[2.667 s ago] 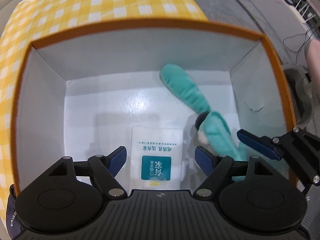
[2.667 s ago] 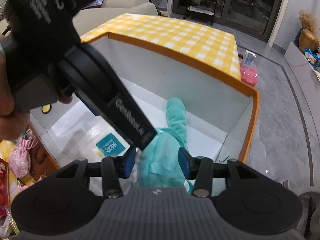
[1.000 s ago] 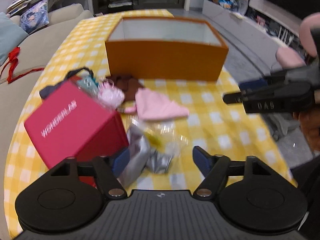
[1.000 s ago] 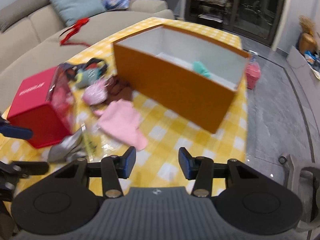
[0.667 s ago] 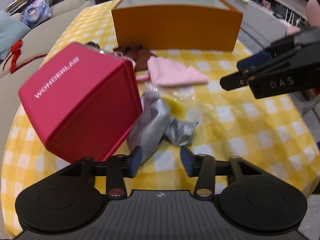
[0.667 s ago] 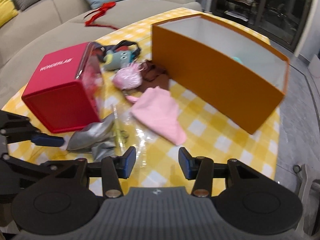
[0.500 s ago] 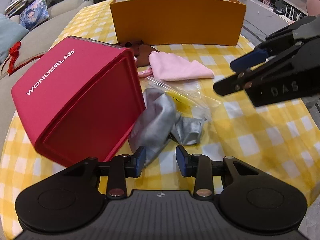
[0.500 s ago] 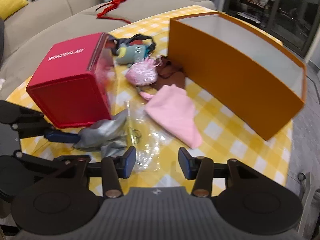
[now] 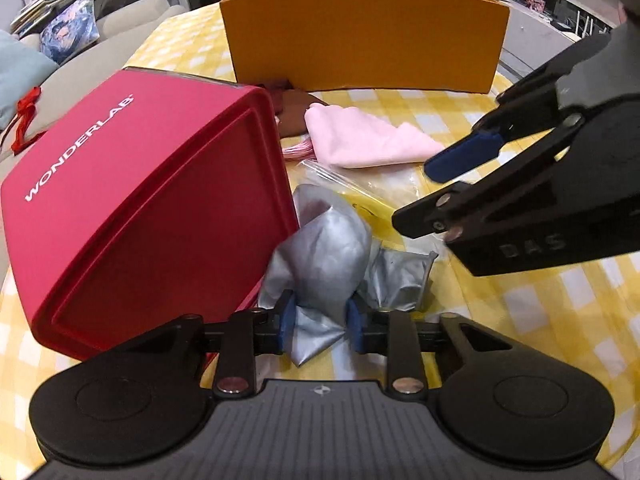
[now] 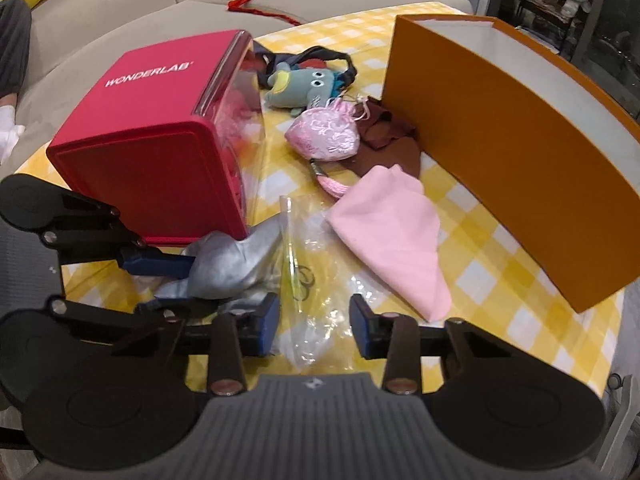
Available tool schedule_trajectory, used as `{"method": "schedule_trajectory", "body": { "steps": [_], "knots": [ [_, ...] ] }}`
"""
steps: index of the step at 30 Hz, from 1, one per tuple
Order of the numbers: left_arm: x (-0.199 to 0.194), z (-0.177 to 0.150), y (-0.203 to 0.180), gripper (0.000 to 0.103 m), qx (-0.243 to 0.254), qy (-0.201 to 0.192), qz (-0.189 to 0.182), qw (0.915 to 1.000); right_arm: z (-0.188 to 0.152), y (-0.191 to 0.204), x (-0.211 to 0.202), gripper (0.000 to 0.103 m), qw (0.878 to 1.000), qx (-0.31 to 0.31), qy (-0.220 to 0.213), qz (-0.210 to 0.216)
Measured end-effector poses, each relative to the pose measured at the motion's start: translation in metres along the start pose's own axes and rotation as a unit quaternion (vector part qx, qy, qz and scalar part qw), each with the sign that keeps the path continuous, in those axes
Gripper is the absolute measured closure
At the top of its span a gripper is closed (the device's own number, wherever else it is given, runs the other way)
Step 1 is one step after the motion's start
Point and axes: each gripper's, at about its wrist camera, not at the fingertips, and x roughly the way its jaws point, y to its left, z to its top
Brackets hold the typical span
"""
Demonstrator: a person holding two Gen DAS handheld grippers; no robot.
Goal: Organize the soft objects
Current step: 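Grasp the silver foil bag with the left tool while the right tool grasps the clear plastic bag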
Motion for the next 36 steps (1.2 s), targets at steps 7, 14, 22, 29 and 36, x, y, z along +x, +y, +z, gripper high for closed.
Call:
{"method": "schedule_trajectory", "body": {
  "steps": [7, 14, 22, 29, 36],
  "knots": [
    [-0.006, 0.002, 0.012, 0.100, -0.037, 0.006, -0.005, 0.9993, 0.000, 0.005, 0.015, 0.093, 1.000, -0.014, 0.018, 0.007],
    [-0.020, -0.002, 0.015, 0.102, -0.036, -0.007, -0.014, 0.9992, 0.005, -0.009, -0.002, 0.103, 1.000, 0.016, 0.013, 0.009],
    [-0.047, -0.016, 0.017, 0.103, -0.030, -0.008, -0.047, 0.9984, -0.012, -0.021, -0.032, 0.103, 0.998, 0.044, 0.030, 0.029],
    [-0.052, -0.019, 0.001, 0.049, -0.002, -0.033, -0.008, 0.9994, -0.033, -0.028, -0.038, 0.103, 0.998, 0.055, 0.036, 0.016],
    [-0.025, -0.007, -0.017, 0.045, 0.042, -0.056, 0.040, 0.9968, -0.036, -0.037, -0.038, 0.103, 0.997, 0.061, 0.038, 0.012]
  ]
}}
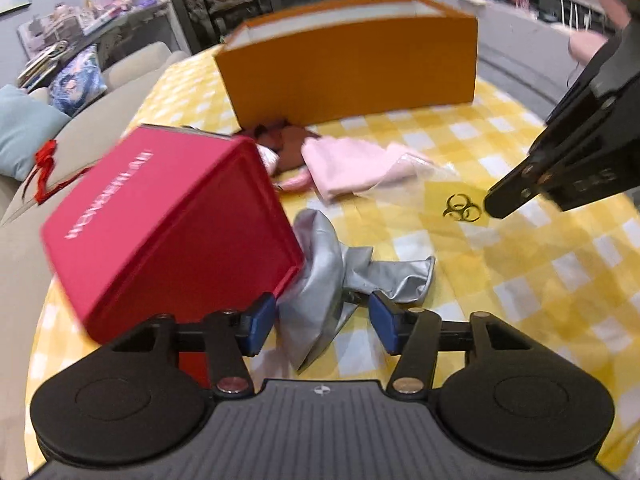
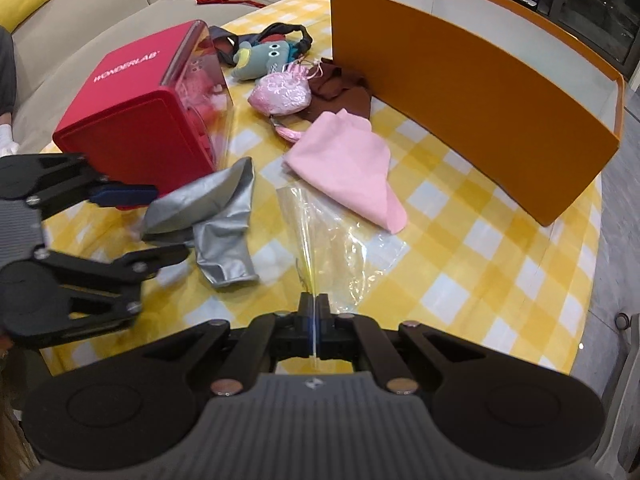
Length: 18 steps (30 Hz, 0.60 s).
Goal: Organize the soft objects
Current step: 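Lift the silver bag and clear bag with both tools over the orange box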
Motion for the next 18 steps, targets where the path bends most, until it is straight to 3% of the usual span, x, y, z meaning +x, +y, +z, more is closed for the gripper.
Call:
{"method": "schedule_trajectory", "body": {
  "steps": [5, 8, 10, 11, 12, 17, 18],
  "knots": [
    [0.029, 0.006, -0.001, 0.058, -0.002, 0.032, 0.009, 0.9994, 0.000, 0.001, 0.007, 0.103, 1.000, -0.012, 0.007, -0.003],
    [0.033, 0.005, 0.004, 0.060, -0.015, 0.034, 0.006, 0.9993, 0.001, 0.006, 0.013, 0.097, 0.999, -0.029, 0.004, -0.012],
    [0.032, 0.004, 0.006, 0.060, -0.020, 0.033, 0.003, 0.9992, 0.002, 0.009, 0.018, 0.085, 0.999, -0.037, 0.004, -0.018],
    [0.031, 0.003, 0.007, 0.059, -0.021, 0.033, 0.001, 0.9992, 0.003, 0.011, 0.020, 0.071, 0.999, -0.038, 0.004, -0.022],
    [0.030, 0.003, 0.008, 0.058, -0.022, 0.032, 0.000, 0.9992, 0.004, 0.012, 0.022, 0.067, 0.999, -0.038, 0.002, -0.022],
    [0.030, 0.001, 0.011, 0.061, -0.041, 0.028, -0.004, 0.9988, 0.009, 0.016, 0.031, 0.067, 0.999, -0.045, 0.001, -0.025],
    [0.030, 0.001, 0.012, 0.065, -0.042, 0.027, -0.005, 0.9987, 0.010, 0.015, 0.033, 0.075, 0.999, -0.044, 0.007, -0.021]
  ]
}}
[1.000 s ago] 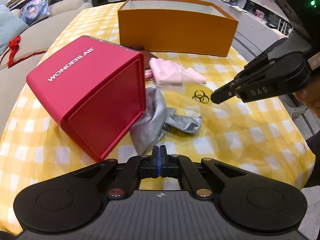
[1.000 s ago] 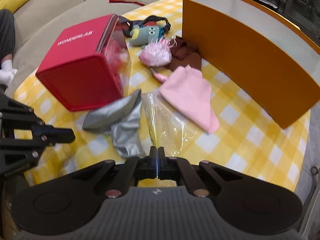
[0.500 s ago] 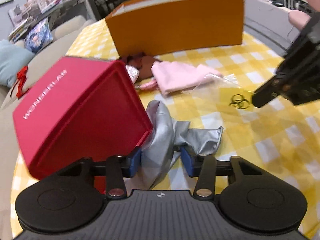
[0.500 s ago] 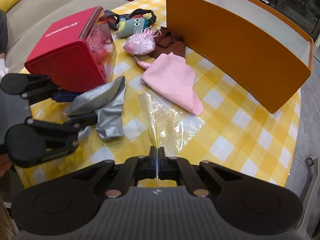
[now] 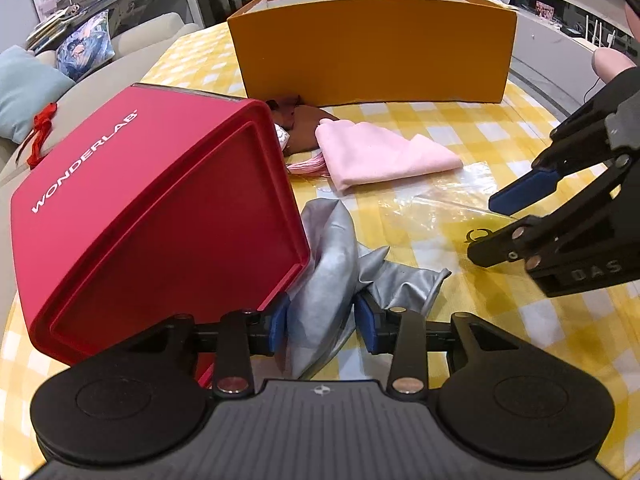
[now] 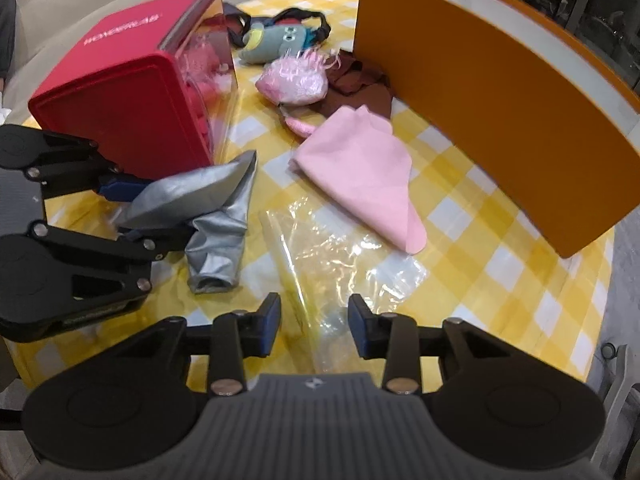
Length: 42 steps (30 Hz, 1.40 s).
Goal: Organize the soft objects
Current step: 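Lift the silver bag and clear bag with both tools over the orange box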
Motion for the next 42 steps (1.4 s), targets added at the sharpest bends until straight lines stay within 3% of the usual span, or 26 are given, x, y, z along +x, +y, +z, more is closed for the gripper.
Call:
{"method": "schedule_trajectory", "body": {
  "steps": [3, 5, 11, 27, 34, 42],
  "knots": [
    [0.000, 0.002, 0.002, 0.085, -0.005, 0.005, -0.012, 0.9999, 0.001, -0.003, 0.002, 0.103, 1.000, 0.012, 0.003, 0.006],
    [0.000, 0.004, 0.003, 0.097, -0.013, 0.010, -0.020, 0.9997, 0.002, -0.005, -0.001, 0.103, 1.000, 0.020, 0.004, 0.011],
    [-0.004, 0.005, 0.011, 0.103, -0.024, 0.005, -0.020, 0.9995, 0.002, -0.008, -0.011, 0.103, 1.000, 0.027, -0.004, 0.010],
    [-0.039, 0.013, -0.003, 0.103, -0.012, -0.026, -0.073, 0.9969, -0.008, -0.021, -0.043, 0.103, 0.998, 0.059, -0.036, -0.003],
    [-0.056, 0.046, -0.020, 0.103, 0.013, -0.074, -0.091, 0.9930, -0.014, -0.025, -0.063, 0.103, 0.996, 0.068, -0.052, -0.014],
    [-0.076, 0.070, -0.025, 0.103, 0.029, -0.093, -0.092, 0.9909, -0.011, -0.036, -0.095, 0.103, 0.991, 0.090, -0.093, -0.023]
  ]
}}
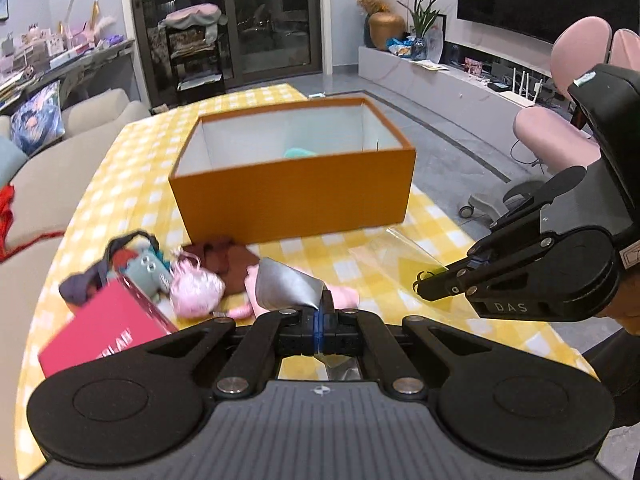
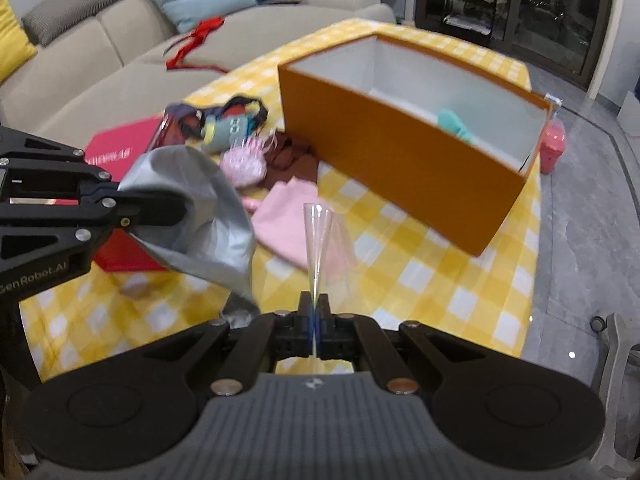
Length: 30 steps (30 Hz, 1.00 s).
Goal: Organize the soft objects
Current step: 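Lift the silver bag and clear bag with both tools over the orange box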
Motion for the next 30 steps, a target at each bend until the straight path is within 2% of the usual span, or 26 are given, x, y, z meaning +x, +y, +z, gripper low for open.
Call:
{"method": "schedule_trajectory", "body": {
  "steps": [6, 13, 23, 30],
  "knots": [
    [-0.012, 0.025, 0.004, 0.103, 0.021, -0.014, 0.002, 0.9997, 0.019, -0.011, -0.017, 0.103, 0.999, 0.011, -0.033, -0.010],
    [-0.012, 0.075, 0.001, 0.103, 0.052, -0.046, -0.001, 0.9976, 0.050, -0.029, -0.031, 0.103, 0.997, 0.024, -0.064, -0.028],
    [-0.005, 0.134, 0.008, 0.103, 0.089, -0.070, 0.007, 0.9936, 0.115, -0.054, -0.044, 0.103, 0.992, 0.030, -0.118, -0.041],
    [0.002, 0.173, 0.010, 0.103, 0.124, -0.093, 0.020, 0.9877, 0.157, -0.072, -0.034, 0.103, 0.988, 0.034, -0.144, -0.044]
  ]
}}
